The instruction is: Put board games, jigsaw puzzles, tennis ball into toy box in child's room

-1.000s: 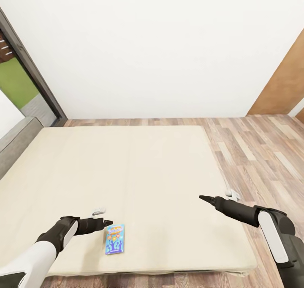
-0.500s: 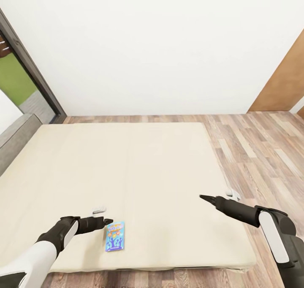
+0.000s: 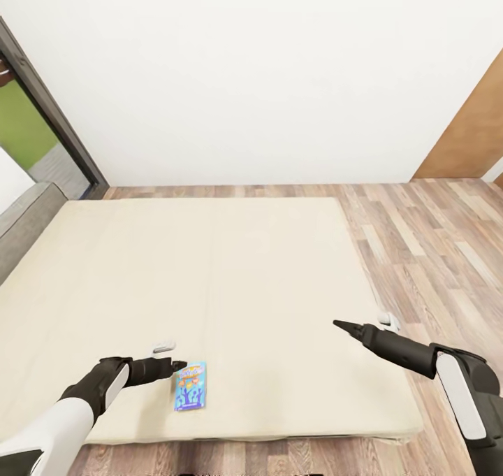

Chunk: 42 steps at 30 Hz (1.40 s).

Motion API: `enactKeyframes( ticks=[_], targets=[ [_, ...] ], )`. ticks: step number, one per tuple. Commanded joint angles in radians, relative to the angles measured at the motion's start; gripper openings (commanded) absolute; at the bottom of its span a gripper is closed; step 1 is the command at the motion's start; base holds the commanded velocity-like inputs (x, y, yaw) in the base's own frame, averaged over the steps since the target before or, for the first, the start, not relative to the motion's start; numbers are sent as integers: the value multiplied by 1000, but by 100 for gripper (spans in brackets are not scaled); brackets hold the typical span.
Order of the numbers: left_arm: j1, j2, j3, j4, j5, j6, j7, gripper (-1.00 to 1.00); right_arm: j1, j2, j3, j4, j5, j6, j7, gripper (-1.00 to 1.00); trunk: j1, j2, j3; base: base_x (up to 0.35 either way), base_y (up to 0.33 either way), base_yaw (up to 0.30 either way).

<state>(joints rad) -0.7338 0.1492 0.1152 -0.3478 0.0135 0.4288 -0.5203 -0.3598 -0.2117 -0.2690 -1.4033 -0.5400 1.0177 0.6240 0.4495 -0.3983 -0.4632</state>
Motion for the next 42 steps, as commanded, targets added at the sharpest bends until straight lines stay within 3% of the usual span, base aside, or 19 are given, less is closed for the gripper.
enactKeyframes(
  ticks=[1,11,25,34,42],
  targets=[
    [-1,1,7,-2,2,11,-6,100,0,0,-6,0,4,6,11,100,0,-2,-3,0,0,0],
    [-5,6,12,-6,4,76,-18,100,2,-5,-26,-2,0,13,27,100,0,-2,-20,0,0,0],
    [-6,1,14,-11,3,86,-16,100,4,-11,-28,0,-1,11,78,100,0,-2,-43,0,0,0],
    [-6,2,14,-12,3,87,-16,100,25,-13,-36,1,2,-1,197,100,0,-2,-57,0,0,0],
    [-6,-1,14,-13,3,87,-15,100,62,-13,-88,1,15,-86,375,100,0,-2,-64,0,0,0]
  ],
)
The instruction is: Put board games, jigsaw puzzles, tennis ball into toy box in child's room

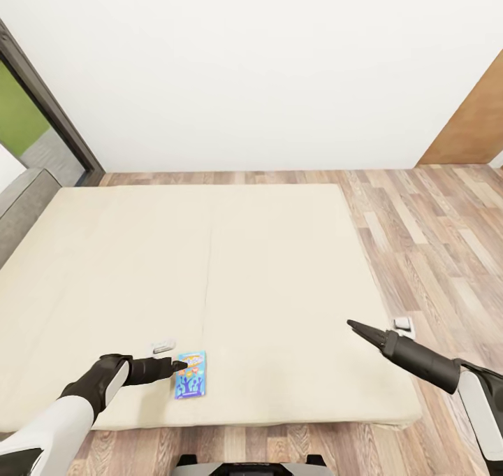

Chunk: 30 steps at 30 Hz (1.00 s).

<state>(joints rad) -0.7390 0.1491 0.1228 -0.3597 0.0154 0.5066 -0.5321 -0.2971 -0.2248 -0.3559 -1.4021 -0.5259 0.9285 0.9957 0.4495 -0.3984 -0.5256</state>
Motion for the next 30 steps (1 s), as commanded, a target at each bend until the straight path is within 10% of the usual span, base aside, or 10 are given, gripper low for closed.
enactKeyframes(
  ticks=[1,30],
  targets=[
    [0,0,7,-1,1,8,-3,100,3,0,-4,0,1,-8,18,100,1,-2,-2,0,0,0],
    [0,0,6,-4,0,6,-1,100,27,2,-18,5,3,-65,80,100,1,-2,-3,32,0,0]
  ],
)
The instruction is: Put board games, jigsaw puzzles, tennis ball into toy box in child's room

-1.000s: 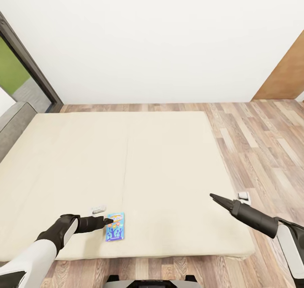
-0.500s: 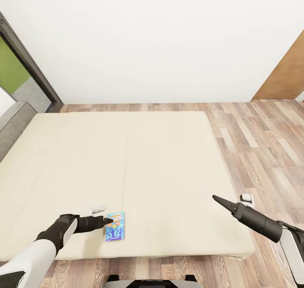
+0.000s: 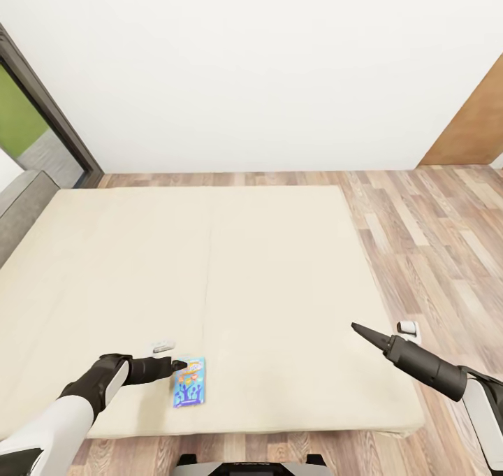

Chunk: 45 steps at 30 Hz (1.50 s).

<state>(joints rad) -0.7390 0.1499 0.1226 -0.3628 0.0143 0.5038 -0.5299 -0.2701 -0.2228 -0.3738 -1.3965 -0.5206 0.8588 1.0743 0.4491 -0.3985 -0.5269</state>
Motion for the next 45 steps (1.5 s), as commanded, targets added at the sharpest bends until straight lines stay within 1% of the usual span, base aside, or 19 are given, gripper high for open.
enactKeyframes(
  ticks=[1,29,40,45],
  targets=[
    [0,-1,6,-1,1,9,-3,100,0,0,0,1,-2,5,1,100,1,-2,-1,134,0,0],
    [0,-1,7,-1,1,9,-8,100,-1,0,0,2,-1,4,-6,100,1,-2,-1,21,0,1],
    [0,-1,7,-1,1,9,-8,100,-1,0,0,2,-2,11,-35,100,1,-2,0,0,0,174],
    [0,-1,7,-1,1,9,-9,100,-1,0,0,2,-3,12,-40,100,1,-2,0,0,0,81]
  ],
)
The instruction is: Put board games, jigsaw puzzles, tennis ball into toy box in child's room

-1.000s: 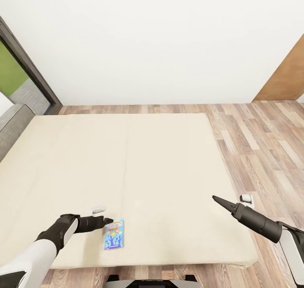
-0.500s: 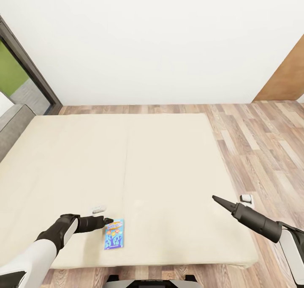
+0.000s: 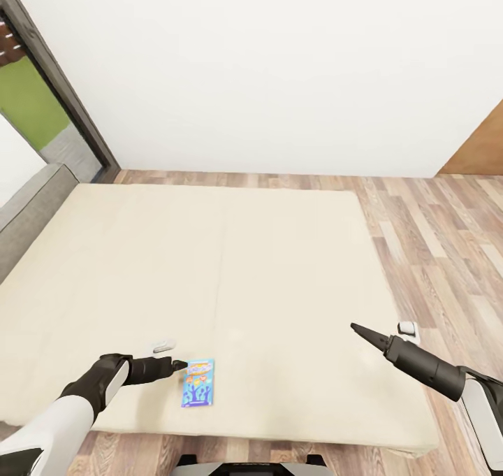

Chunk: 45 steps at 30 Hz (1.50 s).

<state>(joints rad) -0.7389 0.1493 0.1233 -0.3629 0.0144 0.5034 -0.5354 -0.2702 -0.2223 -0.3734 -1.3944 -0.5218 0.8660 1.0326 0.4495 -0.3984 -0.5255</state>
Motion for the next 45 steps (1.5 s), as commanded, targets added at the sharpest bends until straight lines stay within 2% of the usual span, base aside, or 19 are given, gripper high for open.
enactKeyframes(
  ticks=[1,45],
  targets=[
    [0,-1,6,-1,1,9,-3,100,0,0,0,0,-2,5,1,100,1,-2,-1,0,0,32],
    [0,-1,6,-1,1,9,-3,100,-1,0,-1,0,-3,4,0,100,1,-2,2,0,0,-14]
  ],
)
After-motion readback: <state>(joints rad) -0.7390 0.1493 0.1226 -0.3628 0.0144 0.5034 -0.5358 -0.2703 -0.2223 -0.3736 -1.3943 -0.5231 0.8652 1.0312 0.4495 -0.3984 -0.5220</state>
